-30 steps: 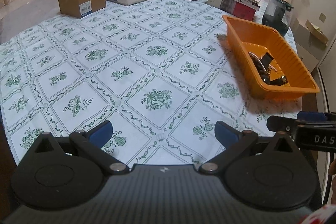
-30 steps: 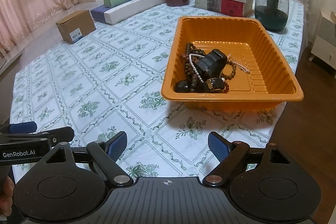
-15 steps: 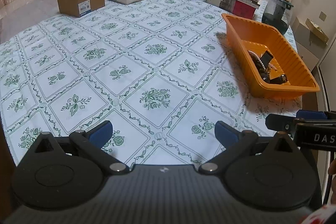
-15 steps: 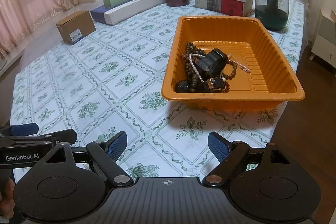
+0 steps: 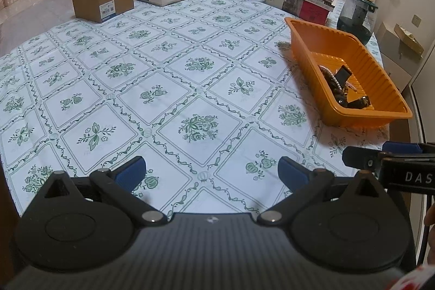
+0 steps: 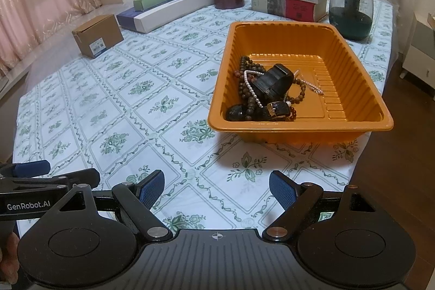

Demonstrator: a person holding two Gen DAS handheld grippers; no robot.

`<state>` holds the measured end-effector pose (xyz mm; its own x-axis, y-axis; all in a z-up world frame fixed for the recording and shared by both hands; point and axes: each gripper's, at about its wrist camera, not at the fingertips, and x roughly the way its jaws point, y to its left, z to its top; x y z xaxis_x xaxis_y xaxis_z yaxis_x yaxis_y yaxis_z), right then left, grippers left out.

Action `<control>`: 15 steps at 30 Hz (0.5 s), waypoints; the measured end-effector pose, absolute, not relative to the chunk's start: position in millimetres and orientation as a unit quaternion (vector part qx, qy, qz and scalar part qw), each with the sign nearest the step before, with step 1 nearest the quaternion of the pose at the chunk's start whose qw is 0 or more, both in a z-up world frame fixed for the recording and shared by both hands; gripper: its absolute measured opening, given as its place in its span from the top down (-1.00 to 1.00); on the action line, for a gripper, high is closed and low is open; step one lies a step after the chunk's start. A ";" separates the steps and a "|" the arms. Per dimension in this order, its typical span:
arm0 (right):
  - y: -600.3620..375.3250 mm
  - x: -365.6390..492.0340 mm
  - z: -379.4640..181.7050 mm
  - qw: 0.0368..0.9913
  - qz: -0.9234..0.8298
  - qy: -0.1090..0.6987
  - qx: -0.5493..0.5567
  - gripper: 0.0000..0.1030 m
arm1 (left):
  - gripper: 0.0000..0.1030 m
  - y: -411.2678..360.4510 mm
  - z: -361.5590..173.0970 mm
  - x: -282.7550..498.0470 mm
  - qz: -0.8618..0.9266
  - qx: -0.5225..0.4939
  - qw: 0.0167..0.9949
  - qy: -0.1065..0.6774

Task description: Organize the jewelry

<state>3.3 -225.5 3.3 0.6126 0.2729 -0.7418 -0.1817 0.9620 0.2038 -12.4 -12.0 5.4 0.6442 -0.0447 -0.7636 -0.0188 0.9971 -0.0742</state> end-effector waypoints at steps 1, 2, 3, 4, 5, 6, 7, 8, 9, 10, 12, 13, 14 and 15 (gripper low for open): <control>-225.7 2.9 3.3 0.897 0.127 0.421 0.054 -0.63 | -0.99 -11.8 5.1 -12.4 -0.007 -0.038 0.906 0.422; -225.8 2.6 3.2 0.896 0.127 0.421 0.055 -0.63 | -0.99 -12.2 5.2 -12.4 -0.007 -0.038 0.906 0.422; -225.7 2.8 3.2 0.896 0.127 0.422 0.054 -0.63 | -0.99 -12.0 5.1 -12.4 -0.006 -0.037 0.906 0.422; -225.8 2.2 3.0 0.896 0.127 0.421 0.054 -0.63 | -0.99 -11.7 5.0 -12.4 -0.006 -0.037 0.906 0.422; -225.9 1.9 3.0 0.896 0.127 0.422 0.054 -0.63 | -0.99 -12.1 5.2 -12.4 -0.006 -0.037 0.906 0.422; -225.9 2.0 3.0 0.896 0.127 0.422 0.054 -0.63 | -0.99 -11.7 5.0 -12.4 -0.006 -0.037 0.906 0.422; -226.0 2.0 3.0 0.896 0.127 0.423 0.054 -0.63 | -0.99 -11.3 4.9 -12.3 -0.007 -0.038 0.906 0.422; -225.8 2.1 3.0 0.896 0.127 0.423 0.054 -0.63 | -0.99 -11.8 5.0 -12.3 -0.007 -0.038 0.906 0.422; -226.0 2.1 3.2 0.896 0.127 0.423 0.054 -0.63 | -0.99 -11.9 4.8 -12.3 -0.007 -0.037 0.906 0.421; -225.5 2.0 2.7 0.896 0.127 0.423 0.054 -0.63 | -0.99 -12.2 4.9 -12.1 -0.007 -0.037 0.906 0.422; -225.6 2.1 2.7 0.896 0.127 0.422 0.054 -0.63 | -0.99 -12.9 5.0 -12.0 -0.008 -0.037 0.906 0.422; -225.5 1.9 2.5 0.896 0.126 0.422 0.055 -0.63 | -0.99 -12.7 4.7 -11.8 -0.008 -0.036 0.906 0.422; -225.7 2.0 2.4 0.896 0.126 0.421 0.055 -0.63 | -0.99 -12.9 4.7 -11.8 -0.008 -0.036 0.906 0.422; -225.8 2.0 2.3 0.896 0.126 0.421 0.055 -0.63 | -0.99 -13.1 4.8 -11.8 -0.009 -0.037 0.906 0.422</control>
